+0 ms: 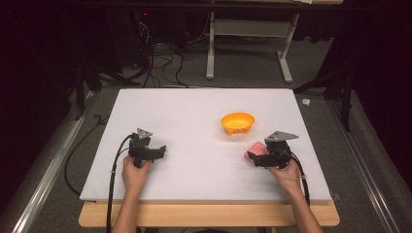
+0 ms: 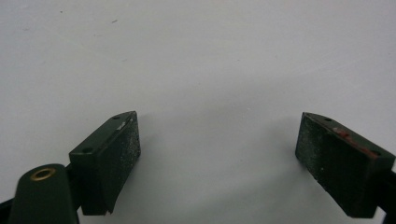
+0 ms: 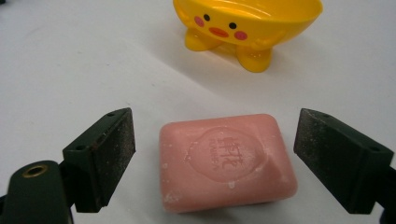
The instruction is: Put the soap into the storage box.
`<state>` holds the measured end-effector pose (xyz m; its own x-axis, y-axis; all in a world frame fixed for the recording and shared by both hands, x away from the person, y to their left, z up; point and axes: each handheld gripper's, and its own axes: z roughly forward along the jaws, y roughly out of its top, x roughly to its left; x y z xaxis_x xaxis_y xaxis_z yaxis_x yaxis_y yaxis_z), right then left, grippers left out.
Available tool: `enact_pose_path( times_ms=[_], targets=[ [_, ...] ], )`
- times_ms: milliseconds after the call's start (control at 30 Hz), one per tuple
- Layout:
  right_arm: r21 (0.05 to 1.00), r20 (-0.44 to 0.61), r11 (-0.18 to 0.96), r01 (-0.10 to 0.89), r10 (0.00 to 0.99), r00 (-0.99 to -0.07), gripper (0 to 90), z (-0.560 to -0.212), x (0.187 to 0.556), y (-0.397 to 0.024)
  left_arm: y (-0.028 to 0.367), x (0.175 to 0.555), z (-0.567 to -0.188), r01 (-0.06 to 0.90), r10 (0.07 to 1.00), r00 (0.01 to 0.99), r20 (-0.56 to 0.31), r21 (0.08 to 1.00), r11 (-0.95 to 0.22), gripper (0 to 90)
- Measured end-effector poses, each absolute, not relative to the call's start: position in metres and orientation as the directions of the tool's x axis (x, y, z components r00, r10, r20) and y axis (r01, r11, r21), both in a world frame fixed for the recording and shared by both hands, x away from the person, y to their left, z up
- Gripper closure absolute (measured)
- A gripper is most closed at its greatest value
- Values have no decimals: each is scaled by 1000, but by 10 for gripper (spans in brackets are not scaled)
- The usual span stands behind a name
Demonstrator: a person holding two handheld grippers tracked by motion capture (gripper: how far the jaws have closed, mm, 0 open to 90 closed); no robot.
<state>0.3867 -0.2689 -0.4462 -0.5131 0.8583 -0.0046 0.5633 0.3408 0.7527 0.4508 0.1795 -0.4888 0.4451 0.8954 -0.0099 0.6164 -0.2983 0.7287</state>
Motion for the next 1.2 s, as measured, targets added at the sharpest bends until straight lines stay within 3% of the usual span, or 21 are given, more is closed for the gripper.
enact_pose_path(
  times_ms=[1200],
  targets=[
    [685,-28,397,610,852,-523,115,-482,402,-266,179,451,-489,616,895,445,-10,729,-299,144]
  ],
)
